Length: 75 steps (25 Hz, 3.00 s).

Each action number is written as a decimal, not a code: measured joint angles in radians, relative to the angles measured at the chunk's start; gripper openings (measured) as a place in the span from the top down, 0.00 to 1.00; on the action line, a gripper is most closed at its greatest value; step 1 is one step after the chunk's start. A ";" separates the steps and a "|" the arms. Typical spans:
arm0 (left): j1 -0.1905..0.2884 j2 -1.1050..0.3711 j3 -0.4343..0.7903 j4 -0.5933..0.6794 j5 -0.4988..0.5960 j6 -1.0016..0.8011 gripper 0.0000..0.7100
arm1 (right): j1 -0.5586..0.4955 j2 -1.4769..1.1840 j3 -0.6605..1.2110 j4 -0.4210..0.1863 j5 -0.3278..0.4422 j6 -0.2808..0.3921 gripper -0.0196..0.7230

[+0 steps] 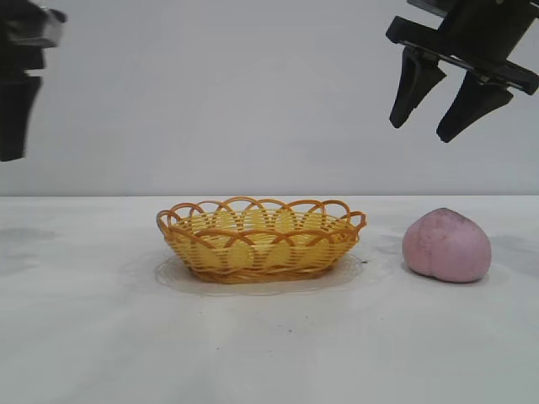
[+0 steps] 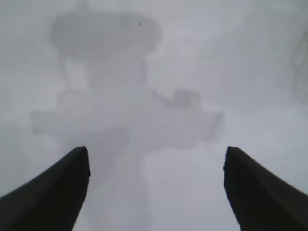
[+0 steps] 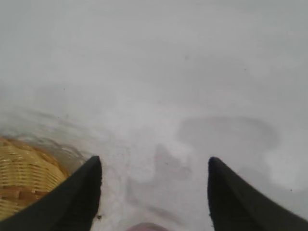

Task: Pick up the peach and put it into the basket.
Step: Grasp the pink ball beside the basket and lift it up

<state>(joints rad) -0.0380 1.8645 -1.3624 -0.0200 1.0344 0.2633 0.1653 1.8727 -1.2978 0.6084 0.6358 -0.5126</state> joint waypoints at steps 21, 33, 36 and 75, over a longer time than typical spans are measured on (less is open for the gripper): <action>0.120 -0.740 0.328 -0.119 0.093 -0.004 0.23 | 0.000 0.000 0.000 0.002 0.013 0.000 0.36; 0.122 -1.235 0.641 -0.148 0.128 -0.030 0.23 | 0.000 0.000 0.000 0.002 0.016 0.000 0.36; 0.122 -1.344 0.734 -0.153 0.107 -0.030 0.23 | 0.000 0.000 0.000 0.002 0.016 0.000 0.36; 0.122 -1.882 0.872 -0.045 0.088 -0.207 0.23 | 0.000 -0.064 -0.090 -0.168 0.447 -0.079 0.51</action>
<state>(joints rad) 0.0839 -0.0177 -0.4903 -0.0649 1.1219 0.0565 0.1653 1.8090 -1.3880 0.4399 1.0825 -0.5919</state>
